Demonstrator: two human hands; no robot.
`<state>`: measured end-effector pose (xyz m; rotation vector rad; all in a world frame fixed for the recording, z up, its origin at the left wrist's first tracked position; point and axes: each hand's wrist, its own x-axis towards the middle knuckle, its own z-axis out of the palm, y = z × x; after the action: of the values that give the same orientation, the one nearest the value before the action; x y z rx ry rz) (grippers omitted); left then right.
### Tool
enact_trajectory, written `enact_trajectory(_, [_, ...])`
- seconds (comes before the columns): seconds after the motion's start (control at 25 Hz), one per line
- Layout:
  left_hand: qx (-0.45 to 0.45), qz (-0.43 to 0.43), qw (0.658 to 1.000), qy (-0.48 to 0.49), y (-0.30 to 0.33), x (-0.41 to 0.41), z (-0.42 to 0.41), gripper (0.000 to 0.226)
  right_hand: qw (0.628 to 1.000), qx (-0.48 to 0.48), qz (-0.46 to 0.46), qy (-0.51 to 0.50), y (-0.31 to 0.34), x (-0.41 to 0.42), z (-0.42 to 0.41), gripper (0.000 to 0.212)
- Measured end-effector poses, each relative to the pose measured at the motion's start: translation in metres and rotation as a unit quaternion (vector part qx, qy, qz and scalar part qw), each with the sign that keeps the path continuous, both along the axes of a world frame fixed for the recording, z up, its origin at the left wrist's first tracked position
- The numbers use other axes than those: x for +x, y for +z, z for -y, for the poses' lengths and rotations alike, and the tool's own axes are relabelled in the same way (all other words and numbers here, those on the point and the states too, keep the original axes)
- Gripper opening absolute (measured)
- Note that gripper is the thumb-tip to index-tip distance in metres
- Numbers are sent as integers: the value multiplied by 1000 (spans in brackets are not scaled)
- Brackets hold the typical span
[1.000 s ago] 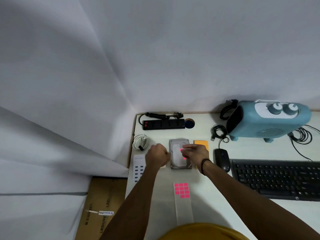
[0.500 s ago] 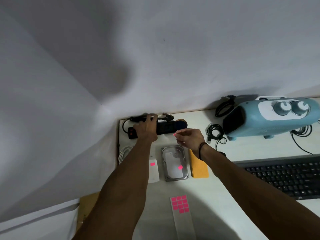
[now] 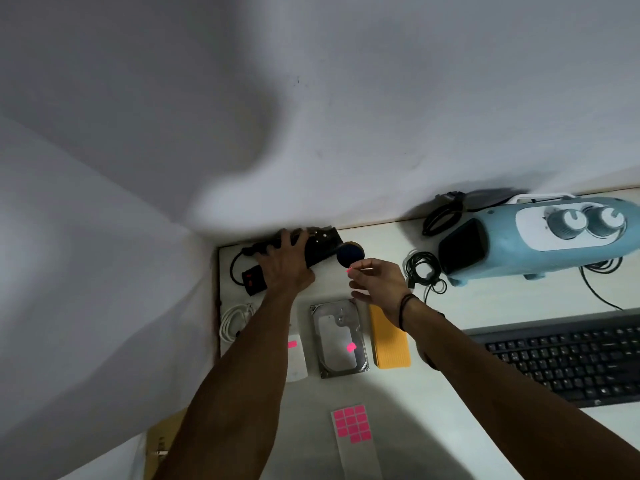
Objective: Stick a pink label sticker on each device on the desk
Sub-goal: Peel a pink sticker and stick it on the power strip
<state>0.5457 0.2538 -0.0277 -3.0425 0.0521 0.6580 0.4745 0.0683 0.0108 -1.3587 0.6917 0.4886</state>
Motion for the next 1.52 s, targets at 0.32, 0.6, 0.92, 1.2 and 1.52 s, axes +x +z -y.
enact_trajectory(0.32, [-490, -13, 846, 211, 111, -22, 11, 48, 985, 74, 149, -53, 89, 0, 8, 8])
enact_trajectory(0.6, [-780, -151, 542, 274, 184, -99, 28, 73, 953, -27, 299, 49, 181, -30, 7, 4])
enact_trajectory(0.92, [-812, -145, 524, 215, 219, -160, 44, 76, 908, -208, 349, 104, 240, -67, 0, 32])
enact_trajectory(1.2, [-811, -106, 540, 199, 226, -170, 43, 74, 886, -300, 330, 126, 262, -79, -2, 38])
enact_trajectory(1.52, [-816, -113, 529, 203, 232, -170, 36, 74, 878, -280, 329, 204, 268, -74, 5, 33])
